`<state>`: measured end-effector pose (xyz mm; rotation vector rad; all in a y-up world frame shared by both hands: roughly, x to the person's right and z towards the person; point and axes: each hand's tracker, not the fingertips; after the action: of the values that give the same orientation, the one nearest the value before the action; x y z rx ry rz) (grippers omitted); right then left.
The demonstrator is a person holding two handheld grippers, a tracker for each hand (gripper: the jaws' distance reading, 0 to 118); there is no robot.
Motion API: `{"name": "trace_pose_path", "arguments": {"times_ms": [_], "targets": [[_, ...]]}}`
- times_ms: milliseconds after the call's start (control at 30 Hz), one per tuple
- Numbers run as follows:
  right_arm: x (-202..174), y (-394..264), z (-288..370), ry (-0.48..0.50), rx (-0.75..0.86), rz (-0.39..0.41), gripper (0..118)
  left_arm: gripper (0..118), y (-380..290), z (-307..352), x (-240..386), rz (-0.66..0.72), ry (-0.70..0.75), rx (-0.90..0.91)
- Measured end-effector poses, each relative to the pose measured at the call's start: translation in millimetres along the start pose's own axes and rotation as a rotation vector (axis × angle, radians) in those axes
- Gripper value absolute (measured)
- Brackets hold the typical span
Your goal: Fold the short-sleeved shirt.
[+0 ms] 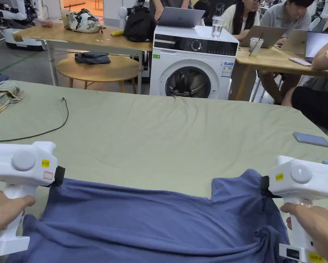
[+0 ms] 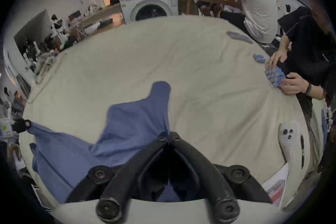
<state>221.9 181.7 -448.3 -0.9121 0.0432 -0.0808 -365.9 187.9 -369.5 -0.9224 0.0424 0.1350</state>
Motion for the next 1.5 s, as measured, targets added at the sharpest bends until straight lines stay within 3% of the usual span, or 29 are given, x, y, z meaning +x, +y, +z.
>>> {"name": "trace_pose_path", "arguments": {"times_ms": [367, 667, 900, 1167, 1300, 1333, 1367, 1400, 1433, 1500], "targets": [[-1, -68, 126, -0.013, 0.047, 0.031, 0, 0, -49, 70, -15, 0.001, -0.031, 0.054], [-10, -136, 178, -0.070, -0.013, 0.169, 0, 0, -107, 111, -34, 0.025, -0.065, 0.006], [4, -165, 117, -0.139, -0.243, 0.269, 0, 0, -147, 73, -28, -0.054, -0.030, -0.233], [8, -180, 61, -0.132, -0.279, 0.198, 0, 0, -157, 49, -17, -0.052, 0.033, -0.258], [4, -179, 62, -0.167, -0.264, 0.184, 0, 0, -159, 52, -24, 0.034, 0.023, -0.231], [1, -178, 68, -0.185, -0.253, 0.188, 7, 2, -157, 57, -26, 0.044, 0.020, -0.228], [-3, -177, 77, -0.219, -0.223, 0.203, 20, 15, -155, 62, -26, 0.058, 0.016, -0.219], [-6, -173, 85, -0.264, -0.184, 0.219, 36, 29, -154, 71, -25, 0.062, 0.053, -0.177], [-9, -169, 93, -0.282, -0.139, 0.217, 55, 35, -152, 77, -25, 0.052, 0.066, -0.144], [-11, -158, 107, -0.275, -0.067, 0.191, 58, 35, -147, 91, -23, 0.071, 0.066, -0.060]]}}
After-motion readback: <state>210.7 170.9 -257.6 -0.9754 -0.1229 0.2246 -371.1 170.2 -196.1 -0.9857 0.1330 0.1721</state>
